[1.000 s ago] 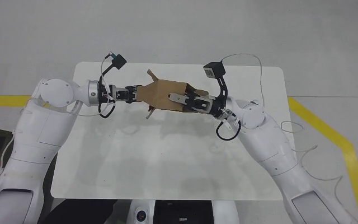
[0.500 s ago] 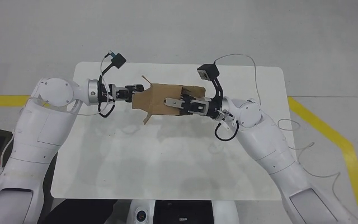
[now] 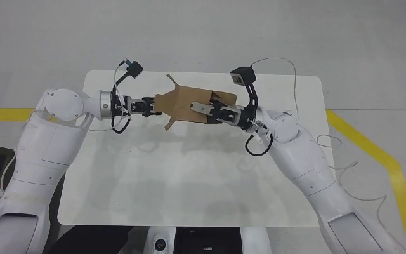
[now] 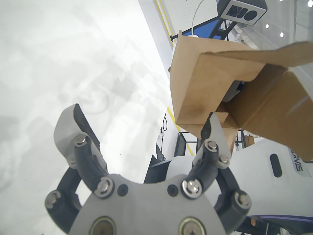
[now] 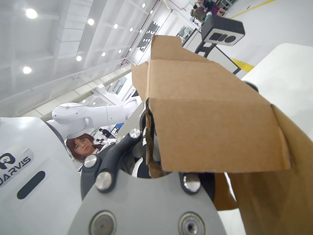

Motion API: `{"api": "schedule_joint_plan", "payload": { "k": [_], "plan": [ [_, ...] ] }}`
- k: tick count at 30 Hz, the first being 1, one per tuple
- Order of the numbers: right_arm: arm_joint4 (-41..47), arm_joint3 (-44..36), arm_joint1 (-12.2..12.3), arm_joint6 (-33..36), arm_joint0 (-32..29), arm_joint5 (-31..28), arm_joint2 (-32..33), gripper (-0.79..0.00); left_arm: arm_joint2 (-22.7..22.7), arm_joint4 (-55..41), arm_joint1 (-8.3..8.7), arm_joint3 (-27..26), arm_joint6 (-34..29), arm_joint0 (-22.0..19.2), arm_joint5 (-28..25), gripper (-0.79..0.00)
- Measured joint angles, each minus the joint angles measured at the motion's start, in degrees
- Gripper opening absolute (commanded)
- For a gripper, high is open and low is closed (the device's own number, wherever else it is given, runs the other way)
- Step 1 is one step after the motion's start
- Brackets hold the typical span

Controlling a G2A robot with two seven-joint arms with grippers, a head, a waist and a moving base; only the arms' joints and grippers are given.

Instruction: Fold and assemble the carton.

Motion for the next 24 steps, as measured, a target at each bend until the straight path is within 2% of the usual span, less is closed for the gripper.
{"api": "schedule_joint_plan", "payload": {
  "k": [5,15,24],
  "plan": [
    [-1.00,-0.53,0.10,-3.43,-0.75,-1.15,1.92,-0.785,0.26,1.09,-0.01,0.44,0.36,0.26,0.08,0.000],
    [-6.04,-0.80,-0.44,-9.67,-1.63,-1.79,2.17,-0.785,1.47,0.78,-0.10,-2.89,-2.18,1.22,0.30,0.000],
    [-8.25,0.22,-0.77,-8.23,-1.34,-0.33,0.94,-0.785,0.39,-0.74,0.08,-2.06,-2.28,1.35,1.17,0.000]
  ]
}}
